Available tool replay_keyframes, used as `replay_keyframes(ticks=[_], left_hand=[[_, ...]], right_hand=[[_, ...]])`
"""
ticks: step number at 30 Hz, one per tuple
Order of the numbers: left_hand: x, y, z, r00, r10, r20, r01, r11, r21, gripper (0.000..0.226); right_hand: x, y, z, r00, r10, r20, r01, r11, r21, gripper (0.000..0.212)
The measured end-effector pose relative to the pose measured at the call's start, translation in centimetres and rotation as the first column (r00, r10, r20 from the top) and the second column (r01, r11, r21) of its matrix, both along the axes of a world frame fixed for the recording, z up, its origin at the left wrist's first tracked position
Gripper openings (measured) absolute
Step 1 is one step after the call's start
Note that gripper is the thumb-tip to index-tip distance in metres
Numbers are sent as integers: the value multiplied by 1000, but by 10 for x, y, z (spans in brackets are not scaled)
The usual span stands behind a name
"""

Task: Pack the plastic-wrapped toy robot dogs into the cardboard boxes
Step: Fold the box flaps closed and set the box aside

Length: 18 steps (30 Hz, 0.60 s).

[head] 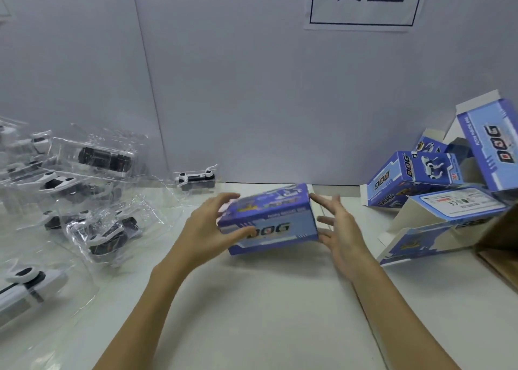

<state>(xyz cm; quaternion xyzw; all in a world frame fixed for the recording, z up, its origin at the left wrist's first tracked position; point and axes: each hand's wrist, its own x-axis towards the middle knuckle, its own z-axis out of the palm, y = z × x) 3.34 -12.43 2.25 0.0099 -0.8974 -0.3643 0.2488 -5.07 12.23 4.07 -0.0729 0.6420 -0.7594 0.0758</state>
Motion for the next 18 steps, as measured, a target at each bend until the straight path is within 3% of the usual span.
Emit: replay_keyframes(ticks=[3,6,9,12,13,15,16,18], left_hand=[[-6,-2,-6,997,67,-41,-57,976,212,47],[-9,-1,-6,986,151,-66,-120,931,346,63],[-8,-1,-1,978,188,-86,-110,825,555,68],[-9,3,1,974,186,-129,-39,701,712,58],[-8,6,3,975,163,-154,8,659,752,62],[-6,7,8,969,79,-236,146,588,796,76],[-6,6,9,960,33,-278,203,600,774,80],[-5,8,9,953,-43,-299,238,713,659,80]], right_hand=[[-11,8,-4,982,102,-156,-80,987,140,36],[-16,13,-6,907,203,-370,-45,919,392,54],[-14,15,-8,858,295,-419,-35,849,527,64],[-3,4,-12,815,272,-511,218,673,707,77],[1,0,-11,795,254,-551,269,667,695,86],[7,-4,-6,813,153,-562,184,848,498,91],[7,-5,-5,827,87,-556,149,919,365,84],[7,-6,-4,854,-27,-520,162,963,216,69]])
